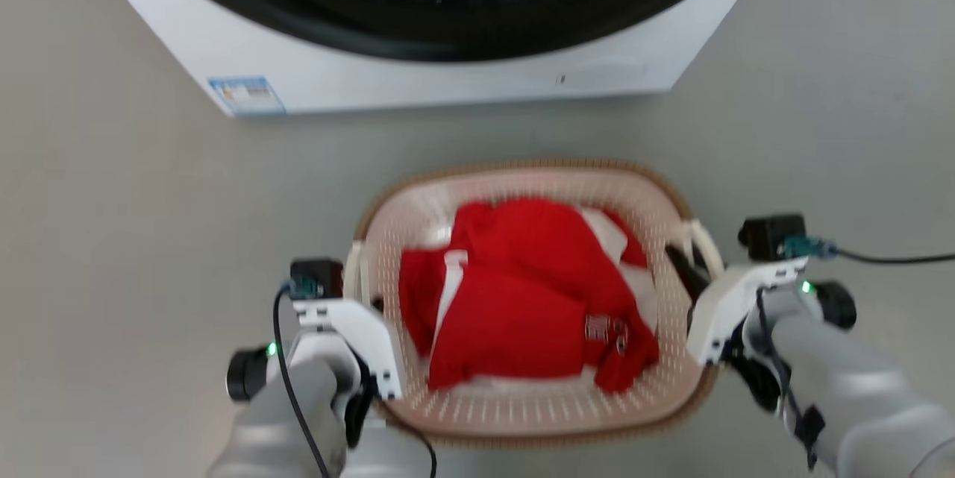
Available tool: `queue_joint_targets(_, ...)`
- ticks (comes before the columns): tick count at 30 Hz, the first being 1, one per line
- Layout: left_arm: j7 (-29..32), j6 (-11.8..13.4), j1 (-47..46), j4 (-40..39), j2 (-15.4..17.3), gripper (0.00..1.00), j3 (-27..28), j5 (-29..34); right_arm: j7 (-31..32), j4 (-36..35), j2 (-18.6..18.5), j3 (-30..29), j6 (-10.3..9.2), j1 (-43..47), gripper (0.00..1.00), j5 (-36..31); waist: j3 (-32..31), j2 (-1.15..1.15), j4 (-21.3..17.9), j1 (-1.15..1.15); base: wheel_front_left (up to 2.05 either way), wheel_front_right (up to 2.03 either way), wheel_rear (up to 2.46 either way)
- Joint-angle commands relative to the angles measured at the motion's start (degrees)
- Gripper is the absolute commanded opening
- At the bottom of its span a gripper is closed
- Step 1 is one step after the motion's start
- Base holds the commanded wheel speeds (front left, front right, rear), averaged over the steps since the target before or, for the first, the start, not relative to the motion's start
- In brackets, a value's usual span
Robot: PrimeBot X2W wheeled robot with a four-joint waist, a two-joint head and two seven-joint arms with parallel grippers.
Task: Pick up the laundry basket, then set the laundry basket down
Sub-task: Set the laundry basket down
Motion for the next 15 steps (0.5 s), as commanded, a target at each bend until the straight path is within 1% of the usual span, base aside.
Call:
queue_joint_targets(1,-1.8,0.9,-3.5,-1.1,1.1,0.0,1.0,0.6,-1.2,-1.1,-0.8,0.6,0.51,-0.8,0.0,-0.9,5.4,0.0,0.6,0.0,0.0,0.0,0.0)
queue_joint_targets(4,-2.7,1.8,-5.8,-1.1,1.1,0.0,1.0,0.6,-1.6,-1.5,-1.5,0.5,0.51,-3.0,0.0,-1.3,8.8,0.0,0.9,0.0,0.0,0.0,0.0)
queue_joint_targets(5,-2.7,1.8,-5.8,-1.1,1.1,0.0,1.0,0.6,-1.6,-1.5,-1.5,0.5,0.51,-3.0,0.0,-1.3,8.8,0.0,0.9,0.0,0.0,0.0,0.0)
queue_joint_targets(7,-3.2,2.4,-7.3,-1.0,1.1,0.0,1.1,0.5,-1.7,-1.9,-1.9,0.0,0.51,-4.5,0.0,-1.6,10.8,0.0,1.1,0.0,0.0,0.0,0.0)
queue_joint_targets(10,-4.3,3.3,-9.4,-1.0,1.1,0.0,1.4,0.6,-1.8,-3.1,-2.5,-2.8,0.51,-6.7,0.0,-3.5,13.5,0.0,1.3,0.0,0.0,0.0,0.0)
queue_joint_targets(15,-5.5,4.5,-12.4,-1.0,1.1,0.0,2.0,0.9,-1.8,-5.7,-3.3,-9.4,0.51,-7.7,0.0,-8.2,17.1,0.0,1.7,0.0,0.0,0.0,0.0)
